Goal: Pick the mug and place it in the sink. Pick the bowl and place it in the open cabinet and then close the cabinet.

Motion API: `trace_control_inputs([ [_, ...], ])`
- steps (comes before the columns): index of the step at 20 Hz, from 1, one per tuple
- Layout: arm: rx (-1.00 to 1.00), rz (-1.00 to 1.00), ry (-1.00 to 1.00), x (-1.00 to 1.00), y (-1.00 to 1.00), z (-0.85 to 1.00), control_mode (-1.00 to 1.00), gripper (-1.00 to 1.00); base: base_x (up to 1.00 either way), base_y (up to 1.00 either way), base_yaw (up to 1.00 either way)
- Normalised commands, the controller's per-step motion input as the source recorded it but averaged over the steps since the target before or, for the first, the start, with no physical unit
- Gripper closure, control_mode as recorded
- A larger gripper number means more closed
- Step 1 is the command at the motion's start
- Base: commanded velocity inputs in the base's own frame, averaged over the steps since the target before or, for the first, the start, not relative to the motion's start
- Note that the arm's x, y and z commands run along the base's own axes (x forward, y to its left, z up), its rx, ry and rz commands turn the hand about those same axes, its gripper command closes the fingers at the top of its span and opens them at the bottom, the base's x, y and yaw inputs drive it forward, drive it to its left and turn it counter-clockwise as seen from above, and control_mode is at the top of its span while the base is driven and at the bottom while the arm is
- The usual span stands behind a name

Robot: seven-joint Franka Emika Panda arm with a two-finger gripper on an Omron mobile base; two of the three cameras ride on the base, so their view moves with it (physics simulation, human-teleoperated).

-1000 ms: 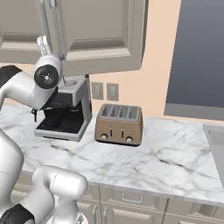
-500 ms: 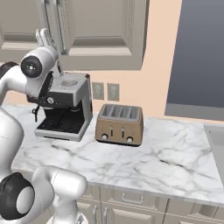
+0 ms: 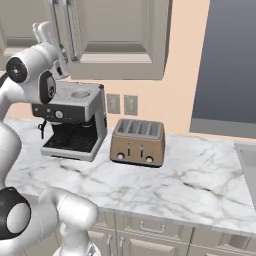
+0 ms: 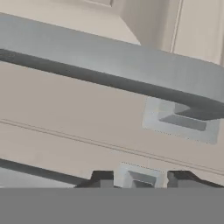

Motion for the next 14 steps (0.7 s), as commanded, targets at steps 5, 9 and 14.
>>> trace_control_inputs([
  [5, 0.02, -0.27, 0.21, 0.74, -1.00, -0.25, -1.00, -1.00, 0.00, 0.00, 0.00],
  [9, 0.05, -0.40, 0.34, 0.16, -1.00, -0.37, -1.00, -1.00, 0.00, 0.00, 0.00],
  [14, 0.01, -0.37, 0.10, 0.08, -1.00, -0.25, -1.00, -1.00, 0.00, 0.00, 0.00],
])
